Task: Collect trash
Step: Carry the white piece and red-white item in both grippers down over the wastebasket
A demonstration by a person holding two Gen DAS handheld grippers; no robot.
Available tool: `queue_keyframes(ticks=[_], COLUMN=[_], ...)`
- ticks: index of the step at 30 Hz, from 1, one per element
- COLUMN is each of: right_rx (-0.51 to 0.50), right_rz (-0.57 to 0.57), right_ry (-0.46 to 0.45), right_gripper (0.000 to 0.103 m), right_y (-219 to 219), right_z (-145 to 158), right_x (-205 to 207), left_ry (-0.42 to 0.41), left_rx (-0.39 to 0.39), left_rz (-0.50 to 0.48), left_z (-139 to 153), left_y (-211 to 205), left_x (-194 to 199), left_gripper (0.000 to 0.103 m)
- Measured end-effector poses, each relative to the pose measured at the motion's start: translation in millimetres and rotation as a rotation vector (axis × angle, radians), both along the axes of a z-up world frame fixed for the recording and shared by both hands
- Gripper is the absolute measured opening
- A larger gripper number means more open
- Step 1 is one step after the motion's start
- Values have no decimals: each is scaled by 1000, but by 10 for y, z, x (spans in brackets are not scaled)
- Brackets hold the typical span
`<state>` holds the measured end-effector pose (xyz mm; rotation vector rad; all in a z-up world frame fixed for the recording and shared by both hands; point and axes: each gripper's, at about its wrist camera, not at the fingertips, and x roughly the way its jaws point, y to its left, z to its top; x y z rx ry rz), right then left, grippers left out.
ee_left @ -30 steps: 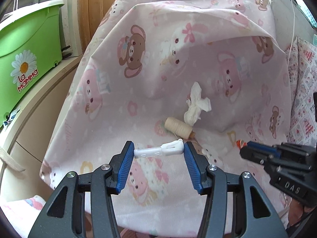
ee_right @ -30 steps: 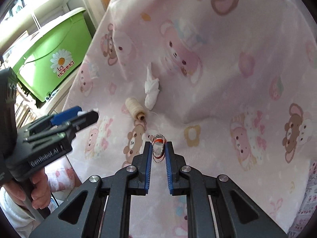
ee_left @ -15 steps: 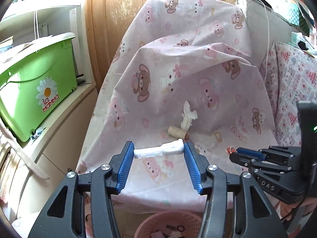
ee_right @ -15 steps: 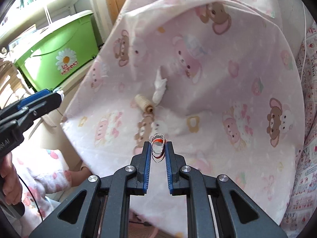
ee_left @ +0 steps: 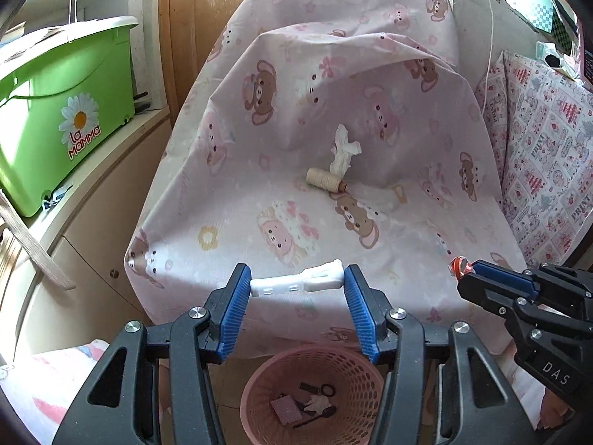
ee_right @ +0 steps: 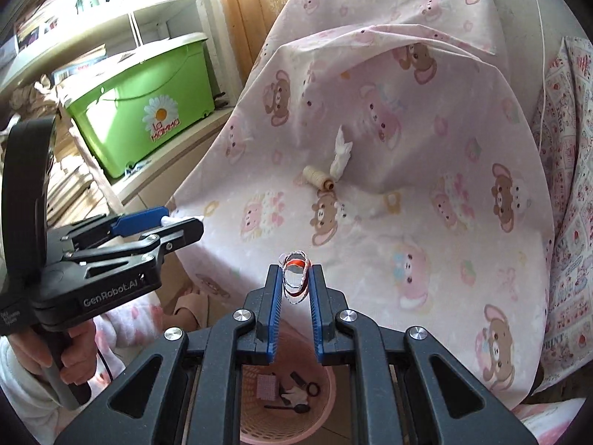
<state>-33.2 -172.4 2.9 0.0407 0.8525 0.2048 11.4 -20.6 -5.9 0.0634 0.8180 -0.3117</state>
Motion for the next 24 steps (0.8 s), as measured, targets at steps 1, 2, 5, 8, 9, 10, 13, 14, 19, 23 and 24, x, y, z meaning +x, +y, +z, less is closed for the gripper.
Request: queue_keyframes(ticks=[1, 2, 5, 8, 9, 10, 13, 14, 19, 23, 24], right_rx=[-6, -8, 11, -2, -9, -9, -2, -3, -20, -3, -10], right_rz=[2, 2, 5, 16, 21, 25, 31, 35, 56, 56, 54], right_ry=[7, 20, 59, 77, 77, 81, 104, 116, 178, 247, 260], right_gripper=[14, 14, 14, 14, 14, 14, 14, 14, 14, 14, 14], right_y=[10, 12, -16, -7, 0, 4, 12, 19, 79, 103, 113], right_z=[-59, -127, -297, -382, -398, -418, -489, -523, -712, -909, -958], right_x=[-16, -26, -47, -102, -121, -139, -170, -177, -182, -154, -150], left_ry=[10, 20, 64, 143, 165, 182, 214, 227, 317, 363, 378], left_rx=[6, 14, 25, -13, -20, -20, -8, -4, 18, 46, 45], left_rz=[-2, -3, -8, -15, -11, -9, -10, -10, -6, 43, 44], left_z=[-37, -78, -203, -311, -343, -374, -451, -483, -714, -871, -916], left_y=[0, 5, 8, 33, 40, 41, 42, 47, 59, 123, 124], left_x=[-12, -23, -47, -36, -32, -29, -32, -30, -10, 31, 42], left_gripper=[50, 50, 50, 50, 50, 50, 50, 50, 50, 50, 50])
